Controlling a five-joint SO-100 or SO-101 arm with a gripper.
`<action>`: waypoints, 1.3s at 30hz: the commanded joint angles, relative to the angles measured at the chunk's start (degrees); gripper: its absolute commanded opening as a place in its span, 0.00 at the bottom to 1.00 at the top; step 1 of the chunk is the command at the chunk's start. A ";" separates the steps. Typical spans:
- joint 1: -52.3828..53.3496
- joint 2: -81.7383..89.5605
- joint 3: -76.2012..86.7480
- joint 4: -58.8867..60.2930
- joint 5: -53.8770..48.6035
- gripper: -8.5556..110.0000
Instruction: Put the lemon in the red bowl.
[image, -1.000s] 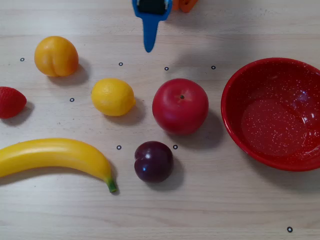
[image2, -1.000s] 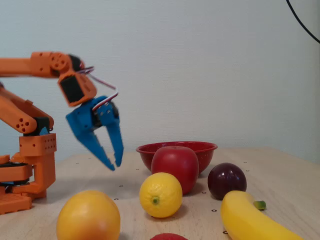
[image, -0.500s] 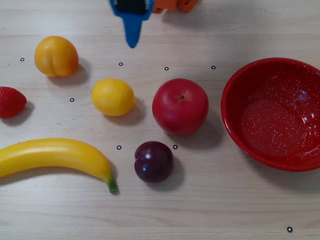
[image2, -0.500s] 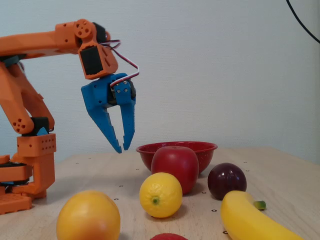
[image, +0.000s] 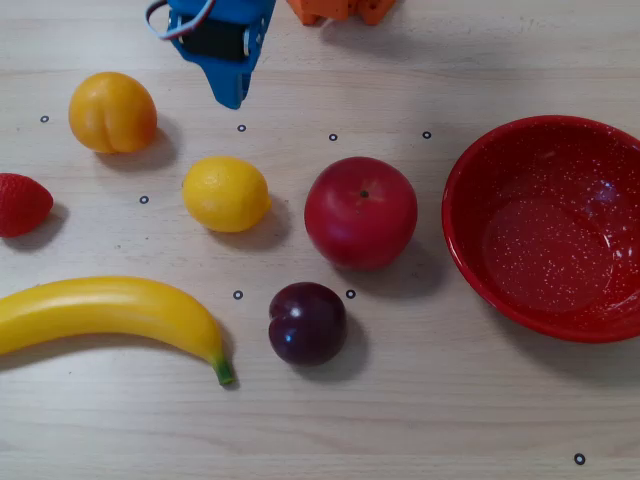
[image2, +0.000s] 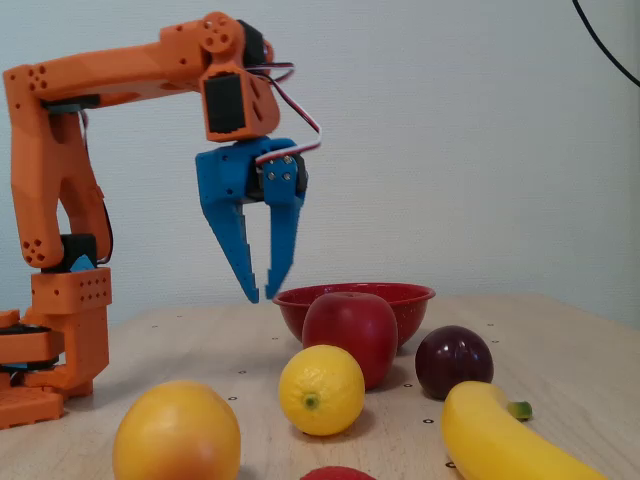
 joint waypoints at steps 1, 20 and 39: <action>-1.67 0.88 -6.94 2.02 3.78 0.13; -5.80 -4.66 -4.48 1.41 15.29 0.53; -6.15 -14.50 -4.92 -1.58 19.07 0.67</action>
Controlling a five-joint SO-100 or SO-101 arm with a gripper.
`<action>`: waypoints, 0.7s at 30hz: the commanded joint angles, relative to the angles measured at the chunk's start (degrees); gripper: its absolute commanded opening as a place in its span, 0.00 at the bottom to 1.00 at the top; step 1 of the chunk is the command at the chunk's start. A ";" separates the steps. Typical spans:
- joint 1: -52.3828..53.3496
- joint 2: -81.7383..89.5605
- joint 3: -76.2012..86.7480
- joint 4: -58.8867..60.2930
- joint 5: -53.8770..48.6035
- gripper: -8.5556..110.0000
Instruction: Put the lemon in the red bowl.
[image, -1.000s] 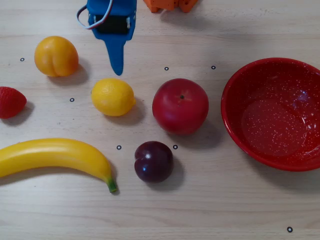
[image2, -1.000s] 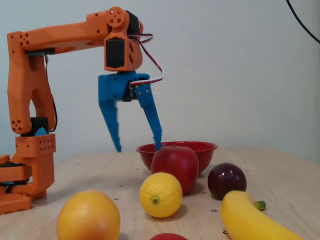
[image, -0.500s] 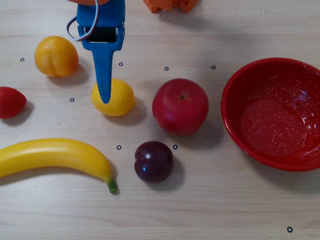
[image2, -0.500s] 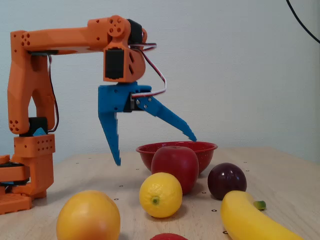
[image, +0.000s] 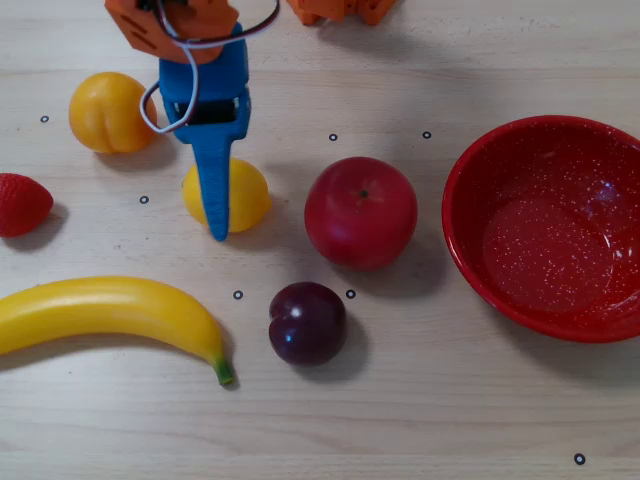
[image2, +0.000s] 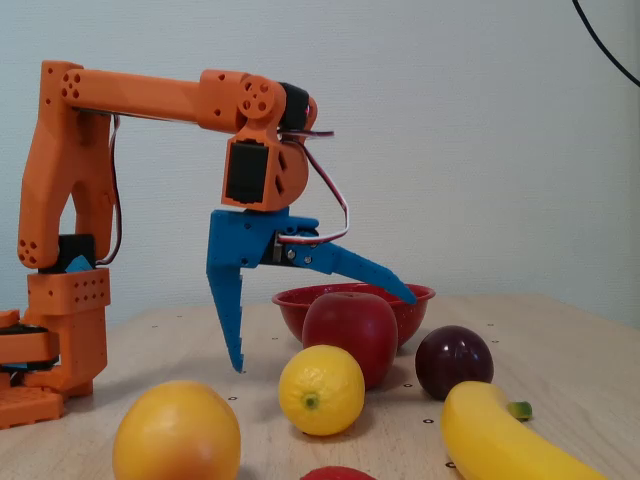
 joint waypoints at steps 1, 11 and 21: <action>-1.05 1.49 -2.99 -0.53 0.79 0.67; 0.18 -4.83 -5.10 -4.66 0.97 0.67; 1.32 -10.02 -8.00 -8.70 1.14 0.67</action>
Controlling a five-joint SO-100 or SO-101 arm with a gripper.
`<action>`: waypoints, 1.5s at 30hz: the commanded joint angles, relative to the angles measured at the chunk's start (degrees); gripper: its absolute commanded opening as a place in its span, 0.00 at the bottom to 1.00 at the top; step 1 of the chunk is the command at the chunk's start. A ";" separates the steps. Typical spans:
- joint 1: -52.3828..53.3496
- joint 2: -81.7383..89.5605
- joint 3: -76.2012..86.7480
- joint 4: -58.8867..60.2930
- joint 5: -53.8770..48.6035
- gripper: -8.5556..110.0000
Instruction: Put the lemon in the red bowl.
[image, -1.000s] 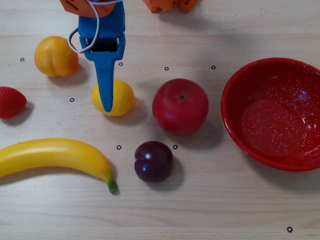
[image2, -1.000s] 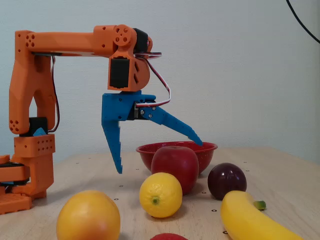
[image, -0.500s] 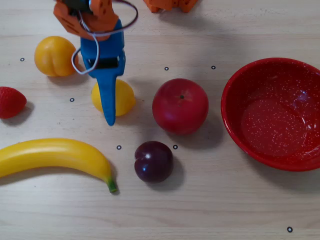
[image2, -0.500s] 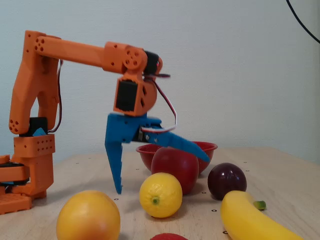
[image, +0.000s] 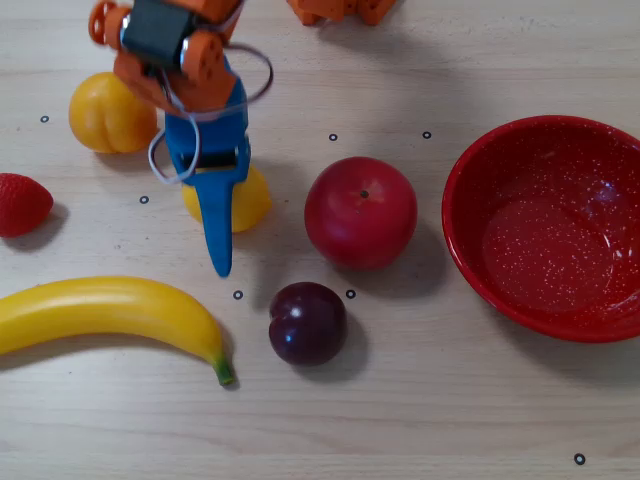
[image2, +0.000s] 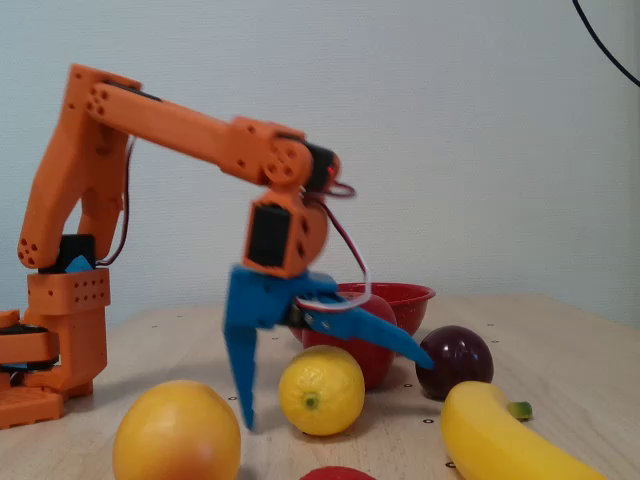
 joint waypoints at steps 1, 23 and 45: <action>1.41 2.72 -5.98 -0.70 1.14 0.67; 2.02 -0.18 -7.65 -0.88 1.49 0.65; 2.29 -0.09 -9.58 0.18 2.20 0.62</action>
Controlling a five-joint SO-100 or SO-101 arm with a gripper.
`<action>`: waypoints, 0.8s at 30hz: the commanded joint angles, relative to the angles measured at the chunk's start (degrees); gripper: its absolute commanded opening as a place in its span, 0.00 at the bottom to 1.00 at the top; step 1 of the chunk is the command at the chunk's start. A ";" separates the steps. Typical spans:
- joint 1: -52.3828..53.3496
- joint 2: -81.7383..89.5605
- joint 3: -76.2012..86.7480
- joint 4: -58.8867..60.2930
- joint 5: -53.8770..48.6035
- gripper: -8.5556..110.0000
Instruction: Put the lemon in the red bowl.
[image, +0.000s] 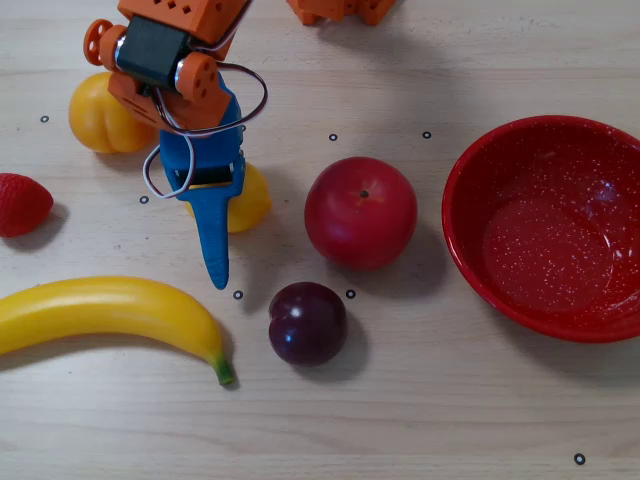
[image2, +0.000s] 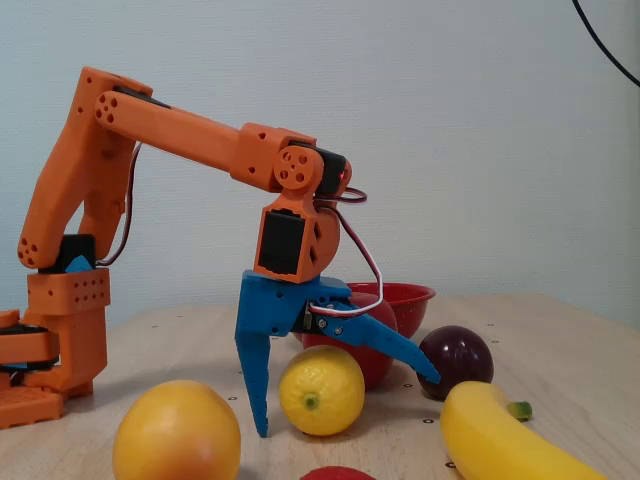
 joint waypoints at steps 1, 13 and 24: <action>2.29 2.64 -6.42 0.35 1.76 0.62; 1.67 3.43 -7.03 0.88 2.72 0.60; 0.53 3.60 -6.86 0.09 4.13 0.58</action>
